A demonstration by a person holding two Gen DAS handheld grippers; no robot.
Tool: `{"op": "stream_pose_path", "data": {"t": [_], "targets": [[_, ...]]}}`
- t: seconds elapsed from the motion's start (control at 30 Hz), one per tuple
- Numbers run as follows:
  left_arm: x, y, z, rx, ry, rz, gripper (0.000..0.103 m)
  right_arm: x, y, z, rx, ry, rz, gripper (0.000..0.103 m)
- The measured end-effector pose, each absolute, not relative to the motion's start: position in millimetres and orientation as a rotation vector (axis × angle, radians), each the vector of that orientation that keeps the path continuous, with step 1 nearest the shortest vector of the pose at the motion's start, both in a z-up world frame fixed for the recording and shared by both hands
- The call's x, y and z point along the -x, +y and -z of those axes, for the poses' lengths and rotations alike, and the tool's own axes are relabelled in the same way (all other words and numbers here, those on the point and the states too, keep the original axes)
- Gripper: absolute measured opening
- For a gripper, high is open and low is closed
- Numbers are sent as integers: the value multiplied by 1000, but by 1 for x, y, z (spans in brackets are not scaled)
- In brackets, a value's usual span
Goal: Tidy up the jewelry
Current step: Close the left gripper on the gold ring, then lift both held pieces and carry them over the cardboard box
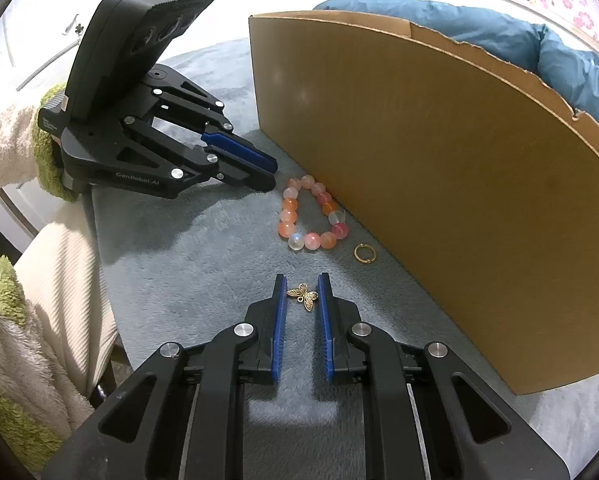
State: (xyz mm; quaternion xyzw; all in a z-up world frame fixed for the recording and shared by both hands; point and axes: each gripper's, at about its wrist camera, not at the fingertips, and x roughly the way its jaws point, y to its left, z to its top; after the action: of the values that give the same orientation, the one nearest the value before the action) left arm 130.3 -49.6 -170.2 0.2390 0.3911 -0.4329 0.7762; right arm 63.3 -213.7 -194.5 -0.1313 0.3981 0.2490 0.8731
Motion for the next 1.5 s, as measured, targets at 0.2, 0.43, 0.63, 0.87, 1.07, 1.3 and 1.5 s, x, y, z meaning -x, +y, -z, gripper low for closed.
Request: {"op": "stream_pose_path", "data": {"t": [0.2, 0.43, 0.63, 0.87, 1.07, 1.3, 1.5], "targets": [[-123, -48, 167, -525, 838, 930, 11, -59, -214, 192, 268, 824, -506, 13], [-116, -47, 157, -523, 821, 917, 11, -51, -213, 187, 252, 802, -479, 13], [-106, -41, 141, -508, 796, 905, 11, -39, -214, 177, 222, 771, -436, 13], [-97, -36, 120, -492, 804, 885, 11, -21, -216, 164, 205, 711, -391, 13], [-87, -37, 94, -498, 763, 874, 11, -9, -222, 151, 182, 659, -372, 13], [-74, -41, 69, -518, 712, 870, 11, -1, -226, 137, 180, 612, -363, 13], [-67, -44, 56, -533, 678, 866, 11, 9, -229, 125, 182, 576, -354, 13]]}}
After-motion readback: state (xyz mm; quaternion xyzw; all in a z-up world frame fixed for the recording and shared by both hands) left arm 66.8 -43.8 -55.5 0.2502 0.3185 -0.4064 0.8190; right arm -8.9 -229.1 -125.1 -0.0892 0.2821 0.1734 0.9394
